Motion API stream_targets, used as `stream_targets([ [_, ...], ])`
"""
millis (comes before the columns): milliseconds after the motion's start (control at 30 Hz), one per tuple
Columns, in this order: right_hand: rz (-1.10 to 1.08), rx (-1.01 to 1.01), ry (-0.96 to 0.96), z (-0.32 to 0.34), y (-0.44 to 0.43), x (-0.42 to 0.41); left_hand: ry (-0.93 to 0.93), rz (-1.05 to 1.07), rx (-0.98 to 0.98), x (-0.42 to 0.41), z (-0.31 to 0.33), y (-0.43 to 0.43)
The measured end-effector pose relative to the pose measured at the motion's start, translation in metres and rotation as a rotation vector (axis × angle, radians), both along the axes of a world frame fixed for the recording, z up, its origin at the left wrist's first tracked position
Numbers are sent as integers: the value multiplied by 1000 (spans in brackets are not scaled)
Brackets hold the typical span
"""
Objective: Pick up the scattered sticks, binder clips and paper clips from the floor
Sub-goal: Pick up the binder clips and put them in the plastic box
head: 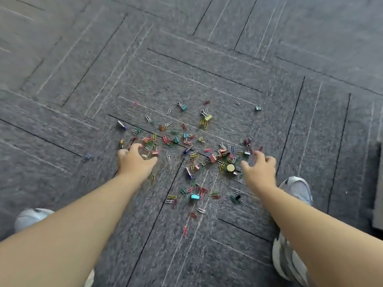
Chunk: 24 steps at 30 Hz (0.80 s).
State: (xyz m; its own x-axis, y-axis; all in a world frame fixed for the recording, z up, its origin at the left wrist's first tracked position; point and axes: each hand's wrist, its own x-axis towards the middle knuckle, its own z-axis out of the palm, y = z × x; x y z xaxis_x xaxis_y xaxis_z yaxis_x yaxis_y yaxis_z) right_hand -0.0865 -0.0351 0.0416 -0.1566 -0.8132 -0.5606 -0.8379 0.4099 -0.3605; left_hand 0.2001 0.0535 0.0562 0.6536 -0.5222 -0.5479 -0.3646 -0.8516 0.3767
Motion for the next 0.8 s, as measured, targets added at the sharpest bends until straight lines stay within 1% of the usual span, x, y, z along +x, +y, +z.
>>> stream_targets([
  [100,-112,-124,-32,-43,-13,18,-82,-60,11,17,-51,-5],
  [167,-122,-150,-78,-71,-21,34,-84,-73,0,30,-83,-9],
  [200,-94,-154,-85,-83,-23,43,-97,-83,-18,36,-97,-11],
  [300,137,-217,10,-109,-10,75,-190,-152,-44,47,-128,-14],
  [433,501,-332,201,-128,23,95,-235,-331,-178,39,-145,-11],
  [500,586,-428,283,-138,30,96,-240,-422,-190,34,-150,-7],
  [533,607,-494,294,-143,31,95,-241,-454,-222,34,-153,-4],
  [567,621,-566,282,-148,31,94,-243,-489,-281,34,-155,-3],
  [633,640,-669,209,-153,26,90,-315,-558,-433,35,-160,0],
  [700,676,-739,146,-153,17,87,-361,-533,-554,39,-164,-2],
  [800,748,-755,87,-147,1,87,-318,-555,-649,52,-157,-12],
])
